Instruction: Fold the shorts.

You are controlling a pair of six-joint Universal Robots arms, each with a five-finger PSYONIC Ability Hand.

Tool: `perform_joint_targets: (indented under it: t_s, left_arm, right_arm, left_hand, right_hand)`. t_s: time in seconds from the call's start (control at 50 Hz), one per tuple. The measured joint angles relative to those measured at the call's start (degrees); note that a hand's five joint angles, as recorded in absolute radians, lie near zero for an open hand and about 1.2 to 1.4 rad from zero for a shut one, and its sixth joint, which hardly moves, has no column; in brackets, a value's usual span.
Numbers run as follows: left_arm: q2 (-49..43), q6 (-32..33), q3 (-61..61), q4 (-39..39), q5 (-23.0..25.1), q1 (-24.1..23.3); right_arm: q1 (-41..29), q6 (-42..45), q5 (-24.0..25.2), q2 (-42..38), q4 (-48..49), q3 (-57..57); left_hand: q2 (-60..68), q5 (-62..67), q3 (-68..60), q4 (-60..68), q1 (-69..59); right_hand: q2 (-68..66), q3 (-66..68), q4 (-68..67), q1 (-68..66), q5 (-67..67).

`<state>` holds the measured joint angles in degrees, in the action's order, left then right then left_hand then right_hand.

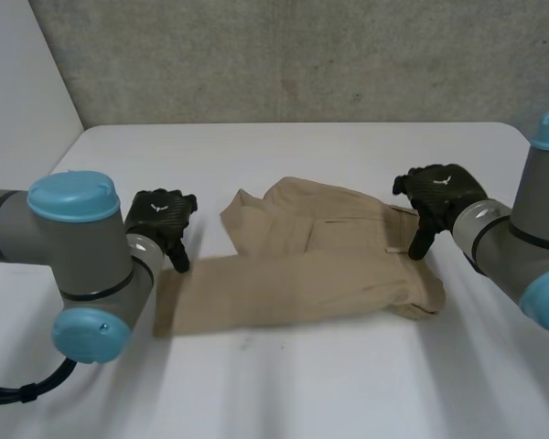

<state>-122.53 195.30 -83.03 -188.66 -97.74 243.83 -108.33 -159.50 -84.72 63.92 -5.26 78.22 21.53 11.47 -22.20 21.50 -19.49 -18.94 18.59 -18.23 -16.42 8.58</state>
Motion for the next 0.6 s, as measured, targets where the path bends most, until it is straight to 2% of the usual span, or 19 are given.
perform_joint_targets:
  t_s: [0.16, 0.26, 0.34, 0.4, 0.6]
  left_arm:
    - [5.0, -0.2, -4.0, 2.4, -1.4, -0.6]
    - [12.2, -0.3, -10.7, 2.5, -0.9, -0.3]
    - [17.5, -0.4, -16.3, 2.5, -0.6, -0.2]
    - [21.4, -0.4, -21.0, 2.5, -0.4, -0.1]
    - [25.3, -0.4, -29.4, 2.4, 3.1, 0.3]
  right_arm:
    - [0.6, -1.4, 0.2, 9.5, 0.9, 7.8]
    - [0.7, 0.4, 3.8, 15.5, 0.5, 14.5]
    - [0.7, 2.3, 6.8, 17.8, 0.2, 18.7]
    - [0.7, 3.8, 9.0, 19.2, 0.3, 22.7]
    - [0.5, 4.8, 9.9, 19.0, 4.3, 28.0]
  left_hand:
    - [-3.3, -3.7, 3.6, -3.4, 0.7]
    - [-3.3, -3.7, 3.6, -3.4, 0.7]
    - [-3.3, -3.6, 3.6, -3.3, 0.7]
    - [-2.5, -2.5, 3.5, -3.2, 0.4]
    - [1.0, 1.3, -0.4, 1.0, -3.0]
  right_hand:
    - [0.4, 0.2, -0.4, 0.1, 0.6]
    - [-5.2, 5.8, -6.4, -4.7, 5.3]
    - [-5.5, 6.2, -6.7, -4.9, 5.6]
    - [-11.0, 11.3, -11.8, -9.2, 10.1]
    - [-15.3, 15.6, -15.7, -12.9, 14.1]
